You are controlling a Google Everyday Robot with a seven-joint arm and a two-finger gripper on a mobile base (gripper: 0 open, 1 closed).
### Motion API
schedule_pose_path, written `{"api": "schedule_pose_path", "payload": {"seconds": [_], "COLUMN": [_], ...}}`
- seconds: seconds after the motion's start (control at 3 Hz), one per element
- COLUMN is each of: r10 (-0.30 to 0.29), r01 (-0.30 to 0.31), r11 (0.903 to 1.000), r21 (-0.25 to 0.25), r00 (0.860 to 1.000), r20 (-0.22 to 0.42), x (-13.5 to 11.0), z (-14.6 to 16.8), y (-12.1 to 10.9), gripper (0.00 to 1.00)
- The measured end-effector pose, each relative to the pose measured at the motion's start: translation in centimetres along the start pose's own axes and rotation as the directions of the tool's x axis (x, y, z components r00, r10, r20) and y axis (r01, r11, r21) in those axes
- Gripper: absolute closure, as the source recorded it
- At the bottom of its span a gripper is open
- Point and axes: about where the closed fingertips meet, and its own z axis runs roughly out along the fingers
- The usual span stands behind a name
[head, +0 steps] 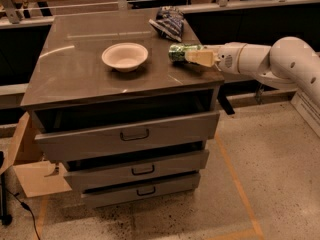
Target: Pick green can from paper bowl and place on counter
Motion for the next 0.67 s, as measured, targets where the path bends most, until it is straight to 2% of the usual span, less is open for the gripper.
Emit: {"api": "schedule_pose_path", "payload": {"seconds": [0.33,0.67], "r10": [0.009,0.003], "r01": [-0.011,-0.009], "r11": [0.9991,0.9973], "r21": [-0.040,-0.073], "r00": [0.999,0.996], "r20": [-0.045,-0.084], "x": [0.91,1.40], "z": [1.05,1.85], "y": [1.08,2.06], "gripper": [0.83,0.59]}}
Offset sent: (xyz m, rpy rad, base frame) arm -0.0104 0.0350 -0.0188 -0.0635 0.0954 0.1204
